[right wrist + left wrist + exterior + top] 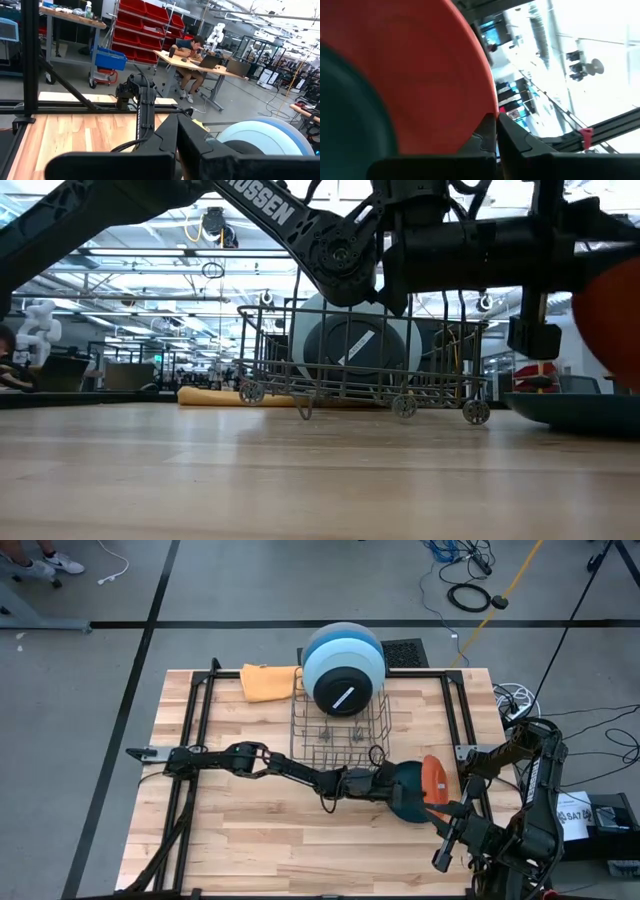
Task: Sort dishes
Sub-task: Put the orange plate into the dish rack
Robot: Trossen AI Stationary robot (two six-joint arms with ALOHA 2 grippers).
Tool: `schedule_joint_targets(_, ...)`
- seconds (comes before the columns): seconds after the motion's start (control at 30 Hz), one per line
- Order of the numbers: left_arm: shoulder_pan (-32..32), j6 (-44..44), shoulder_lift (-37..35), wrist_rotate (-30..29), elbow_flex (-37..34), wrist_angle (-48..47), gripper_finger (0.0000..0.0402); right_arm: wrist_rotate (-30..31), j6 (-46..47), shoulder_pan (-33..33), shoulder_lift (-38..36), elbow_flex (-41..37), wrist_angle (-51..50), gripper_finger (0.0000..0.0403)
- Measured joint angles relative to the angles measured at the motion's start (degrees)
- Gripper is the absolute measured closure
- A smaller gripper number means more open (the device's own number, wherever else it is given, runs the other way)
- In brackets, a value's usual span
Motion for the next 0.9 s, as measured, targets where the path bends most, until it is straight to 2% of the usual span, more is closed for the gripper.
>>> schedule_joint_targets(0.63,0.02,4.31,-0.13,4.08,0.0,12.39,0.0401,-0.3,-0.17,0.0,0.0,-0.01,0.01,0.0403)
schedule_joint_targets(0.9,0.62,4.74,-0.5,9.91,0.0,17.75,0.0401,1.74,-4.75,-0.02,0.0,-0.01,2.31,0.0403)
